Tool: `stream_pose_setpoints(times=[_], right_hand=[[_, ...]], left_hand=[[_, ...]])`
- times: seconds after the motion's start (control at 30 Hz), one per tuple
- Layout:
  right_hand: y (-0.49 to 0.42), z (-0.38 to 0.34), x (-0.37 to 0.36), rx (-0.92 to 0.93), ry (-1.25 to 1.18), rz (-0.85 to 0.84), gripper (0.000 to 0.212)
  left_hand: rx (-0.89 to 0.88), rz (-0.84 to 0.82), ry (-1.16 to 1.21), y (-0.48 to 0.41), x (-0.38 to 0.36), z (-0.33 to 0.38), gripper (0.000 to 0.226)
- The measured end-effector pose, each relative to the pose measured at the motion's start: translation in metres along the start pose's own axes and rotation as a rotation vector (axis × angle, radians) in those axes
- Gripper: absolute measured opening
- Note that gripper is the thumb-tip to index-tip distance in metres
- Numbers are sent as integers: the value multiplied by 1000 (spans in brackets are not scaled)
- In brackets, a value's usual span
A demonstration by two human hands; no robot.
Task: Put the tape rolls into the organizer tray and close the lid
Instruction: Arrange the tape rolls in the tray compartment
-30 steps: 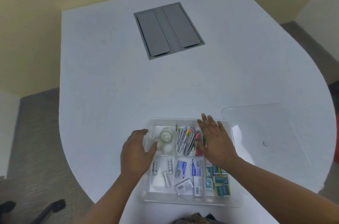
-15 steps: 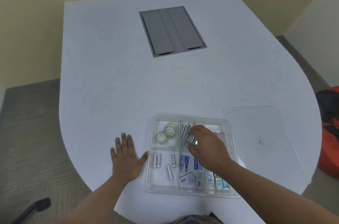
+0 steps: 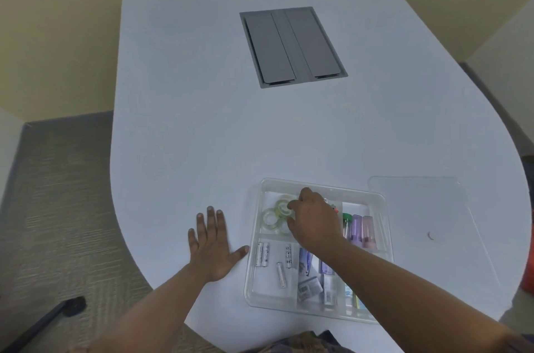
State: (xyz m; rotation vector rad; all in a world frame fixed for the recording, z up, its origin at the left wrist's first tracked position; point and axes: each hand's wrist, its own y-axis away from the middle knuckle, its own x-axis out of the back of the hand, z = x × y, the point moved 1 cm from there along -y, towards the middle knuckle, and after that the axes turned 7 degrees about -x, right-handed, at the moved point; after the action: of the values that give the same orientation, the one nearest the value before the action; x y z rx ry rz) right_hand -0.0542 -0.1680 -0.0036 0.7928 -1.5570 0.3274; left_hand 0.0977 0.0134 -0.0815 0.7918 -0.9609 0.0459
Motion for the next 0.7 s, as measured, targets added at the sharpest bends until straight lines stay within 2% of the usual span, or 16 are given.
stream_pose_setpoints(times=[0.2,0.33,0.53,0.7], right_hand=[[-15,0,-4,104,99,-56,20],[-15,3,-6,136,76,-43,15],[-14,-2,-10,102,92,-59,22],[-12,-1,-10,123,102,-59,16]], left_hand=[[4,-57,9,0,3,2,108],[7,-55,10,0,2,1,108],[-3,-86,15,2,4,1,109],[-7,-78,21,2,4,2,109]])
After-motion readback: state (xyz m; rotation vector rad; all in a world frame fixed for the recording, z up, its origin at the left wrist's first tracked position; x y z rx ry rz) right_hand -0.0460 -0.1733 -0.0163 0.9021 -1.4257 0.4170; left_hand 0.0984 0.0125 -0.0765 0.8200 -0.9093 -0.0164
